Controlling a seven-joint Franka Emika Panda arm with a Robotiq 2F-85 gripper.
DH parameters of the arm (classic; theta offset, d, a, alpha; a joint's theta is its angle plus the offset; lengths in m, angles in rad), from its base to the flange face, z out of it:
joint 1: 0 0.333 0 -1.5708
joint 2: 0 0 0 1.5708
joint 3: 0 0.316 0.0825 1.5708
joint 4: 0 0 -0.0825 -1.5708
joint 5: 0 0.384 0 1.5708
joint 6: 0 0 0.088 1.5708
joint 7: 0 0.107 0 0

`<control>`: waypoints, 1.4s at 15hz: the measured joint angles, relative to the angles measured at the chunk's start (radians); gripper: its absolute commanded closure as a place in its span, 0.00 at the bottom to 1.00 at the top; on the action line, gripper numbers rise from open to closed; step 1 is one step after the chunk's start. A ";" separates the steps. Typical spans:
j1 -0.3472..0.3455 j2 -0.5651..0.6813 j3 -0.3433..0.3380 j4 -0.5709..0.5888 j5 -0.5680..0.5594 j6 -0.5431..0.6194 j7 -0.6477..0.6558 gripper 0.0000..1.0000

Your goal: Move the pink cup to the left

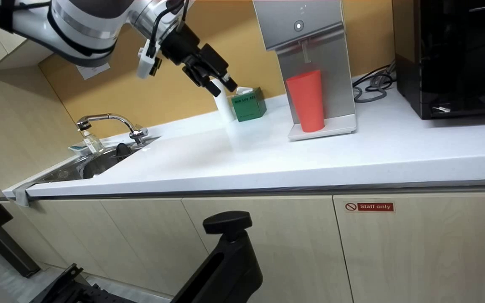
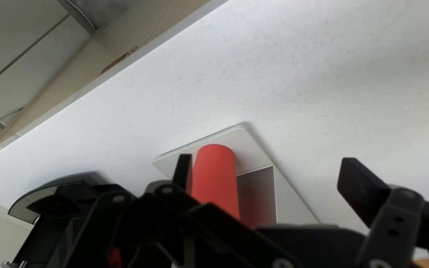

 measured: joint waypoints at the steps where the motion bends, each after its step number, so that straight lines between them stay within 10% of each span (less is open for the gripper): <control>1: 0.001 -0.001 0.000 0.000 0.000 0.000 0.002 0.00; 12: 0.059 0.122 -0.186 0.019 0.051 0.265 -0.131 0.00; 21: 0.038 0.343 -0.213 0.085 0.030 0.529 -0.230 0.00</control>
